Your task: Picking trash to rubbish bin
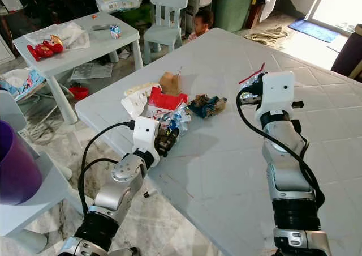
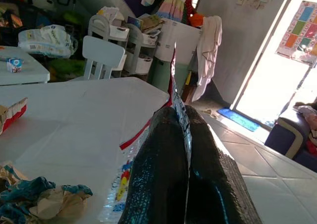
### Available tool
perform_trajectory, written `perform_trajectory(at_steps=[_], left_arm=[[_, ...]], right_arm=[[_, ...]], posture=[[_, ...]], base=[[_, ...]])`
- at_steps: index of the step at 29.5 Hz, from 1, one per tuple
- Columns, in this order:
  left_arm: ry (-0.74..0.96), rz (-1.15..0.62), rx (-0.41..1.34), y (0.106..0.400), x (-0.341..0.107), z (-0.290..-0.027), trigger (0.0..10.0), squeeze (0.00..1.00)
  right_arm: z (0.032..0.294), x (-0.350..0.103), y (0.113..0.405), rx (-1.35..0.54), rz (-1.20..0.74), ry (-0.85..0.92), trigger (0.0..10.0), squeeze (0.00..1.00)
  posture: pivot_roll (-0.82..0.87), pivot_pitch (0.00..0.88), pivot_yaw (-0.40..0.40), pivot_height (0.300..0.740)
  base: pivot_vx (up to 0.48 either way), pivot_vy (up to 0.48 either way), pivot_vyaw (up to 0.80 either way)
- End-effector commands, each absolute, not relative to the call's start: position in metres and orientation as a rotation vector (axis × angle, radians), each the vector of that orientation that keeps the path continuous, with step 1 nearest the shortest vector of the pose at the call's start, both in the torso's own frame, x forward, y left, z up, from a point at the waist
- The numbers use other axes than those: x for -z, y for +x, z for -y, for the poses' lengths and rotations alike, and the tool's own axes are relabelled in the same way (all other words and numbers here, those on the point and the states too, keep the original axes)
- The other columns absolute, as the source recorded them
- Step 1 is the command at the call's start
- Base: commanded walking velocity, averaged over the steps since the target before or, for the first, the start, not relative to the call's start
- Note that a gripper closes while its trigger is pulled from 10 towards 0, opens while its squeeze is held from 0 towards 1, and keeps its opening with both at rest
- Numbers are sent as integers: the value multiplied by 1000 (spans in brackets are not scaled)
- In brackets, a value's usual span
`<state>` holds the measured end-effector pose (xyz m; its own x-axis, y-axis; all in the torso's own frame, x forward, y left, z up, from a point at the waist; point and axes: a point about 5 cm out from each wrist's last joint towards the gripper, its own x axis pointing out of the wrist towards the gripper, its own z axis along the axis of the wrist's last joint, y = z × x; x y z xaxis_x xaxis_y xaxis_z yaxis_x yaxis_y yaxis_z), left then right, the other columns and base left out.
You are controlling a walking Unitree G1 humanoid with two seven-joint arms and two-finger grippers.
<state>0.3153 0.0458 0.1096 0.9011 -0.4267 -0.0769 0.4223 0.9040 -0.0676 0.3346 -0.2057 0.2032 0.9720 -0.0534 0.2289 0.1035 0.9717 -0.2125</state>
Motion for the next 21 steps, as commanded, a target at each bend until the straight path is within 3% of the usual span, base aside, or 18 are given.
perform_trajectory(at_steps=[1, 2, 5, 6, 14, 21], left_arm=[[-18, -31, 454, 314, -122, -41, 7373, 0], [-14, 7, 429, 313, -130, -46, 10000, 0], [-23, 37, 378, 312, -136, -55, 10000, 0], [-30, 44, 361, 311, -137, -58, 10000, 1000], [-18, 42, 241, 308, -133, -89, 10000, 1000], [89, 69, 336, 288, -134, -91, 10000, 1000]], right_arm=[[204, -209, 335, 76, 236, -227, 0, 0], [205, -209, 335, 76, 236, -228, 0, 0], [205, -208, 335, 78, 235, -228, 0, 0], [205, -208, 335, 78, 234, -228, 0, 0], [204, -208, 335, 71, 232, -226, 0, 0], [207, -209, 337, 77, 233, -229, 0, 0]], posture=[[-14, 91, -95, 740], [-15, 93, -94, 740], [-11, 95, -95, 740], [-11, 95, -95, 740], [-7, 97, -99, 740], [10, 97, -102, 740]], base=[[0, 0, 0], [0, 0, 0], [0, 0, 0], [0, 0, 0], [0, 0, 0], [0, 0, 0]])
